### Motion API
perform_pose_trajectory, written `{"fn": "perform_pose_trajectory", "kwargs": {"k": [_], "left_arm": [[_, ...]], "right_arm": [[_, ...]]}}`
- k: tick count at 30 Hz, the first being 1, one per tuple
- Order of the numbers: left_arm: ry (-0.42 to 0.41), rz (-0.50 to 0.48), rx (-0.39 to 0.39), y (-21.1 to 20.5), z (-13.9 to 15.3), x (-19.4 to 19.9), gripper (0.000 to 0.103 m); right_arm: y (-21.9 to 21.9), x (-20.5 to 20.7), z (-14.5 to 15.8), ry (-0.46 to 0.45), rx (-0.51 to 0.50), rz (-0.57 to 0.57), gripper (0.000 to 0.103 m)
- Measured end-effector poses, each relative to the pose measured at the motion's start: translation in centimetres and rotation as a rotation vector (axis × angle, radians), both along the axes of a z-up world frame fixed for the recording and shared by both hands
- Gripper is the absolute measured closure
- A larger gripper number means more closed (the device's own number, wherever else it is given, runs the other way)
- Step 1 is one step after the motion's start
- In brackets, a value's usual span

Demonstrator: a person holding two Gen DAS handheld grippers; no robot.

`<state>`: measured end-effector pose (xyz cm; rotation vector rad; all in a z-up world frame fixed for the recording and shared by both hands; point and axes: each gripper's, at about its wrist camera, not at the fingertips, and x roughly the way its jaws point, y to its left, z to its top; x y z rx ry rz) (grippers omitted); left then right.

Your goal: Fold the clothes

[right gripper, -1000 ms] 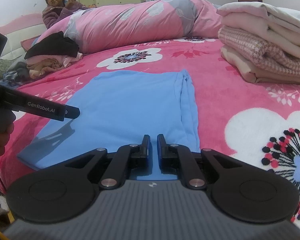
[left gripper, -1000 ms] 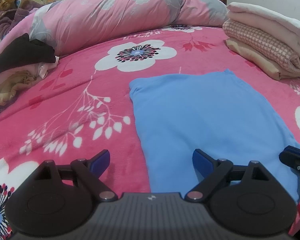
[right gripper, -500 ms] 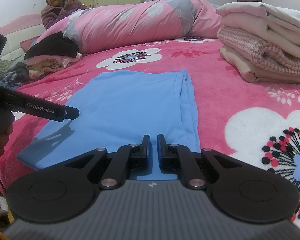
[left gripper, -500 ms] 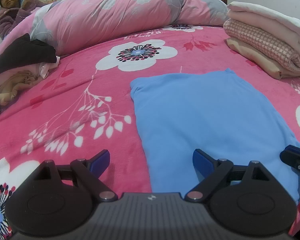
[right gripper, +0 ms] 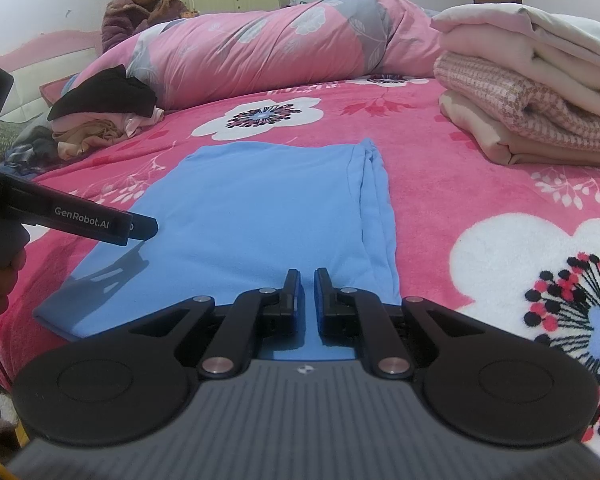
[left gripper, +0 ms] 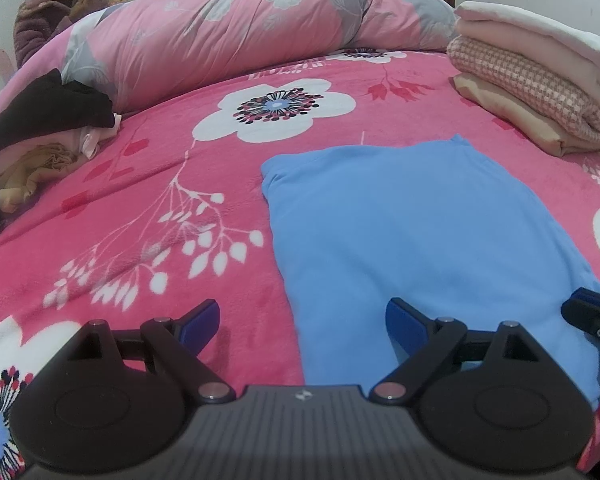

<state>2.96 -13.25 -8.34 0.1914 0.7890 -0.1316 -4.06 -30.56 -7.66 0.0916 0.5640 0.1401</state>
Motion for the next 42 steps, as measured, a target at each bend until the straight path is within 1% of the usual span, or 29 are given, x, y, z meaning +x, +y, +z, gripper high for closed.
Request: {"fn": "perform_pose_trajectory", "kwargs": {"k": [8, 10, 14, 18, 21, 23, 24, 26, 27, 28, 29, 30, 31, 33, 35, 37, 39, 42], "left_arm": [[-0.005, 0.001, 0.002, 0.1, 0.1, -0.1, 0.01], [-0.008, 0.001, -0.025, 0.5, 0.3, 0.0, 0.01], [-0.04, -0.016, -0.109, 2.0, 0.9, 0.3, 0.01], [-0.071, -0.059, -0.213, 3.7, 1.6, 0.7, 0.008], [-0.076, -0.077, -0.34, 5.4, 1.6, 1.1, 0.007], [-0.054, -0.098, -0.436, 6.3, 1.3, 1.6, 0.007], [-0.035, -0.106, -0.481, 6.7, 1.1, 2.0, 0.007], [0.006, -0.11, -0.566, 7.4, 0.5, 2.8, 0.008], [0.027, -0.109, -0.609, 7.7, 0.2, 3.3, 0.011], [0.044, -0.103, -0.637, 8.0, -0.1, 3.8, 0.014], [0.057, -0.097, -0.65, 8.1, -0.4, 4.4, 0.021], [0.073, -0.093, -0.652, 8.1, -0.8, 5.1, 0.029], [0.089, -0.088, -0.653, 8.2, -1.2, 5.8, 0.031], [0.123, -0.081, -0.663, 8.4, -2.0, 7.2, 0.042], [0.131, -0.093, -0.678, 8.6, -2.5, 8.6, 0.046], [0.138, -0.106, -0.694, 8.7, -2.9, 9.9, 0.05], [0.145, -0.117, -0.705, 8.7, -3.3, 11.3, 0.06], [0.156, -0.143, -0.724, 8.5, -3.9, 13.2, 0.068]], "right_arm": [[-0.2, 0.0, -0.2, -0.004, 0.007, 0.003, 0.097], [-0.2, 0.0, -0.1, -0.001, 0.006, 0.006, 0.097], [-0.8, 0.3, 0.4, 0.016, 0.024, 0.021, 0.097], [-2.3, 0.5, 2.3, -0.005, 0.089, 0.03, 0.095], [-4.4, 1.0, 3.3, -0.032, 0.201, 0.012, 0.088], [-5.9, 1.7, 3.3, -0.018, 0.283, -0.009, 0.081], [-6.7, 2.1, 3.2, -0.005, 0.325, -0.021, 0.079], [-8.1, 3.2, 2.7, 0.032, 0.409, -0.03, 0.068], [-8.7, 3.8, 2.4, 0.053, 0.45, -0.033, 0.064], [-9.3, 4.4, 2.1, 0.072, 0.488, -0.037, 0.058], [-9.9, 5.2, 1.7, 0.094, 0.521, -0.042, 0.056], [-10.5, 6.0, 1.2, 0.118, 0.552, -0.047, 0.055], [-11.0, 6.8, 0.8, 0.142, 0.571, -0.049, 0.054], [-11.6, 8.5, 0.0, 0.189, 0.585, -0.047, 0.053], [-12.1, 10.4, -0.8, 0.232, 0.602, -0.034, 0.053], [-12.4, 12.2, -1.3, 0.254, 0.622, 0.005, 0.052], [-12.5, 14.0, -1.6, 0.273, 0.64, 0.042, 0.052], [-12.6, 17.0, -2.0, 0.302, 0.673, 0.109, 0.052]]}}
